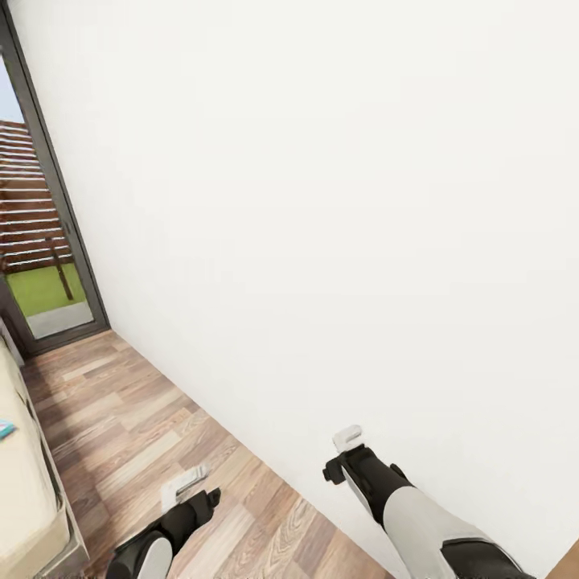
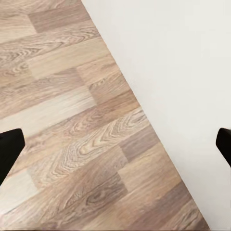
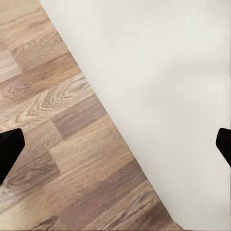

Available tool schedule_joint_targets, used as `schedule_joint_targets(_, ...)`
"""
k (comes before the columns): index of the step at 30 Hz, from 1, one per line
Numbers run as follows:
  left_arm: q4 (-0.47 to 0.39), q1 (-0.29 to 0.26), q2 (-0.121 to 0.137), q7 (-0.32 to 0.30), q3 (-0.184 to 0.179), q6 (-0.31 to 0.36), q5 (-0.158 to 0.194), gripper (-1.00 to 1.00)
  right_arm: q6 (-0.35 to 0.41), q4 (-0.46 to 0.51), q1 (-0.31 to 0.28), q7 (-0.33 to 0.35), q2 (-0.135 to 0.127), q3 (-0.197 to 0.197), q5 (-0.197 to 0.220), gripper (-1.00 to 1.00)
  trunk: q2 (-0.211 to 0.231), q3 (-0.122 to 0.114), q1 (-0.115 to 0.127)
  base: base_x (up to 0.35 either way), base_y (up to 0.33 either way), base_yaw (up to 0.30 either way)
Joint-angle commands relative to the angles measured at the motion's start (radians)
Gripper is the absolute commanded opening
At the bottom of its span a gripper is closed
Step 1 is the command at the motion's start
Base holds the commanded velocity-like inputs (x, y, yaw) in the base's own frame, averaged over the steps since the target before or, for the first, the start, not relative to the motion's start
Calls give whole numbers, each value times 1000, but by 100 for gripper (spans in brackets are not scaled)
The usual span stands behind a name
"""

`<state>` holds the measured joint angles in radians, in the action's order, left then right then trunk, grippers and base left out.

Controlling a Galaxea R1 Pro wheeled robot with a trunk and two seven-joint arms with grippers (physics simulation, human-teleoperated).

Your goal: Put all the toys in the child's room - the three board games (two on the bed and one on the table), the two jigsaw puzzles on the table, and the tennis ball on the table - inside the toy box on the table in the child's room.

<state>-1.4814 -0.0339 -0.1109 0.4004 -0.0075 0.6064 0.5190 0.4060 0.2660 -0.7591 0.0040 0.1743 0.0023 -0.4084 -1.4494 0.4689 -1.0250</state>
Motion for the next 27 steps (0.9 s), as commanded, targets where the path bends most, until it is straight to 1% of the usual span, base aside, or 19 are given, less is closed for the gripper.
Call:
schedule_joint_targets(1,5,-1,0,31,-7,-6,14,100,6,14,-1,2,0,0,-4,100,-1,1,0,0,0,299)
schedule_joint_targets(2,5,-1,0,31,-7,-6,14,100,6,14,-1,2,0,0,-4,100,-1,1,0,0,0,299)
schedule_joint_targets(3,21,0,0,69,-19,-23,20,100,7,36,-3,8,0,0,-4,100,-1,1,0,0,0,299)
schedule_joint_targets(6,32,0,0,84,-26,-36,24,100,8,51,-4,22,0,1,-4,100,-1,1,0,0,0,299)
schedule_joint_targets(10,37,0,0,89,-31,-43,27,100,8,73,-3,31,0,2,-4,100,-1,1,0,0,0,299)
schedule_joint_targets(13,39,0,0,90,-32,-44,28,100,8,129,8,33,0,2,-5,100,-1,1,0,0,0,298)
schedule_joint_targets(18,39,0,0,90,-32,-44,27,100,8,185,24,34,0,2,-5,100,-1,2,0,0,0,284)
schedule_joint_targets(19,39,0,0,90,-32,-44,28,100,9,224,36,34,0,2,-6,100,-1,2,0,0,0,223)
schedule_joint_targets(20,39,0,0,90,-32,-44,28,100,9,236,41,34,0,2,-6,100,-1,2,0,0,0,210)
schedule_joint_targets(27,39,-1,0,90,-33,-43,28,100,10,283,64,34,0,3,-6,100,-1,5,0,0,0,194)
